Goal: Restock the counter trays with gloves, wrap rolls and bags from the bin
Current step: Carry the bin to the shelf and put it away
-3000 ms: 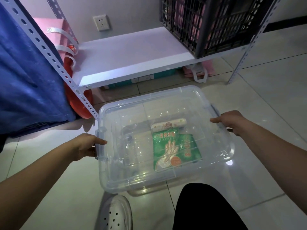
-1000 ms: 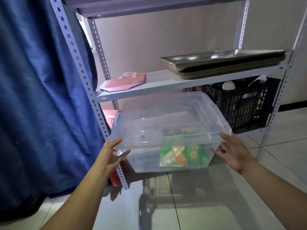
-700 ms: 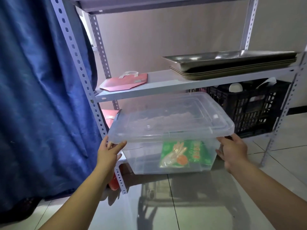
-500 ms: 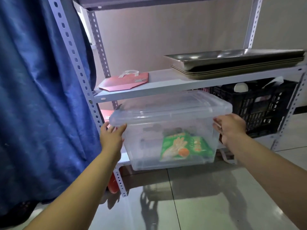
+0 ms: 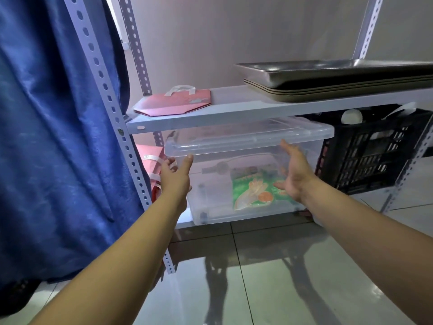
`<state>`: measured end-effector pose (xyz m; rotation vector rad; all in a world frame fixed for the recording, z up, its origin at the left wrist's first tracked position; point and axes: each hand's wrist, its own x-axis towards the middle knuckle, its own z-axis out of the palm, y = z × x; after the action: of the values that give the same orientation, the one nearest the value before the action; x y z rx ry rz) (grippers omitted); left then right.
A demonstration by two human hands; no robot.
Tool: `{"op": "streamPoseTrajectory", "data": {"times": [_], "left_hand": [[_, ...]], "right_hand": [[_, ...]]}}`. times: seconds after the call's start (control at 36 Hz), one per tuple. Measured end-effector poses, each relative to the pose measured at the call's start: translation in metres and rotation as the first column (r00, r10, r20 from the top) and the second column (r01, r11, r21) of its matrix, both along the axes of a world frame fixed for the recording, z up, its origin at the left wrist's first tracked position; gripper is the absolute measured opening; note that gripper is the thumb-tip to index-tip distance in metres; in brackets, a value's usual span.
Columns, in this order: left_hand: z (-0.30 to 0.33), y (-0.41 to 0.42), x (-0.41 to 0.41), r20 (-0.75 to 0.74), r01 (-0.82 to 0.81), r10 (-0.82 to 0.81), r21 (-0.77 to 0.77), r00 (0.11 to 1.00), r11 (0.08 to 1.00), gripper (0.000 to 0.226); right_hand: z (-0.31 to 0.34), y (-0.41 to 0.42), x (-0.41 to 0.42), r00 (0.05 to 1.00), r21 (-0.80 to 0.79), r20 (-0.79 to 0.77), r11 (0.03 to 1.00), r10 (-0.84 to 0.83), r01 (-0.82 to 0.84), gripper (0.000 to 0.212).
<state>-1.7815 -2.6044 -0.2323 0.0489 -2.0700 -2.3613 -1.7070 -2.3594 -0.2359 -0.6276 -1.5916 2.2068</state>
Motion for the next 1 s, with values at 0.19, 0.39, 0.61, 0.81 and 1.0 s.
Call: {"op": "streamPoseTrajectory", "data": {"times": [0.19, 0.39, 0.61, 0.81, 1.0], "left_hand": [[-0.014, 0.007, 0.013, 0.081, -0.01, 0.002, 0.091, 0.997, 0.996, 0.062], [-0.019, 0.005, -0.003, 0.123, 0.066, -0.076, 0.081, 0.99, 0.994, 0.066], [-0.007, 0.011, -0.041, 0.159, 0.108, -0.113, 0.042, 0.981, 0.993, 0.056], [-0.006, 0.009, -0.057, 0.221, 0.065, -0.081, 0.081, 0.972, 0.995, 0.05], [-0.03, -0.001, -0.046, 0.123, 0.092, -0.09, -0.011, 0.988, 0.996, 0.048]], "right_hand": [[-0.01, -0.001, -0.007, 0.98, -0.056, 0.11, 0.983, -0.167, 0.174, 0.075], [-0.016, 0.012, -0.021, 0.983, -0.096, 0.127, 0.985, -0.132, 0.145, 0.063], [-0.014, 0.014, -0.041, 0.981, 0.051, 0.16, 0.992, 0.11, -0.119, 0.058], [-0.02, -0.001, -0.046, 0.964, 0.104, 0.202, 0.975, 0.173, -0.197, 0.065], [-0.038, 0.005, -0.024, 0.964, 0.165, 0.199, 0.964, 0.174, -0.208, 0.069]]}}
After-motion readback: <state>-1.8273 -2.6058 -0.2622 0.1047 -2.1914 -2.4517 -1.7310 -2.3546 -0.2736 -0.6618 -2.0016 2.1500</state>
